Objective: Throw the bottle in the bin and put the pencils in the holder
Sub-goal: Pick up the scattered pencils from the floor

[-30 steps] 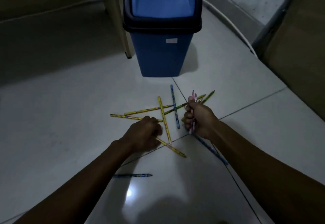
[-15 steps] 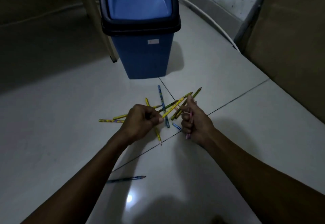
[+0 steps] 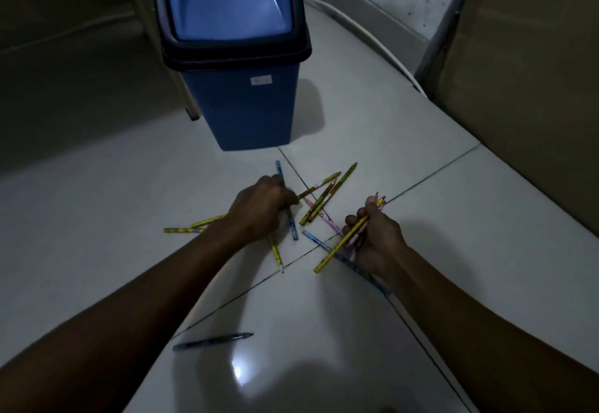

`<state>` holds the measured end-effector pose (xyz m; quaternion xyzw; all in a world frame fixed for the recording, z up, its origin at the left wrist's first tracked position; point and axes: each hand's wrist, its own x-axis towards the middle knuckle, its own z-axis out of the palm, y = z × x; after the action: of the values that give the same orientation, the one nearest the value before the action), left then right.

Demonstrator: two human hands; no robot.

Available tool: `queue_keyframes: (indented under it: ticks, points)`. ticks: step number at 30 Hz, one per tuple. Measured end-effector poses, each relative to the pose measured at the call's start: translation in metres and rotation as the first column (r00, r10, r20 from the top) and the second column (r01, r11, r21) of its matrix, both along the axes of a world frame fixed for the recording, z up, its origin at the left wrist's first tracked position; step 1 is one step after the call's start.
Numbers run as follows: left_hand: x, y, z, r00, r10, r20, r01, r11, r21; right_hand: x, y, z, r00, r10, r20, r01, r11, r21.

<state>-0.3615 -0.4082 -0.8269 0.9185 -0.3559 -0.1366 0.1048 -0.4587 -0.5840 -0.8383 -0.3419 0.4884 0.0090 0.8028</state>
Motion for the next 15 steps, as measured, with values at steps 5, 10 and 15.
queue_keyframes:
  ticks: [5,10,15]
  points:
    - [0.007,-0.014,0.002,0.946,-0.295,0.132,0.267,0.944,0.196,-0.007,-0.007,0.003,0.992,-0.100,0.073,0.090,0.988,0.128]
    - [0.009,-0.017,0.003,0.910,-0.370,0.187,0.336,0.923,0.190,-0.009,-0.014,0.001,0.982,-0.135,0.130,0.106,0.972,0.208]
    - [0.019,-0.025,0.034,0.919,-0.176,0.353,0.268,0.935,-0.232,-0.007,-0.017,0.001,0.979,-0.038,0.202,0.028,0.998,0.051]
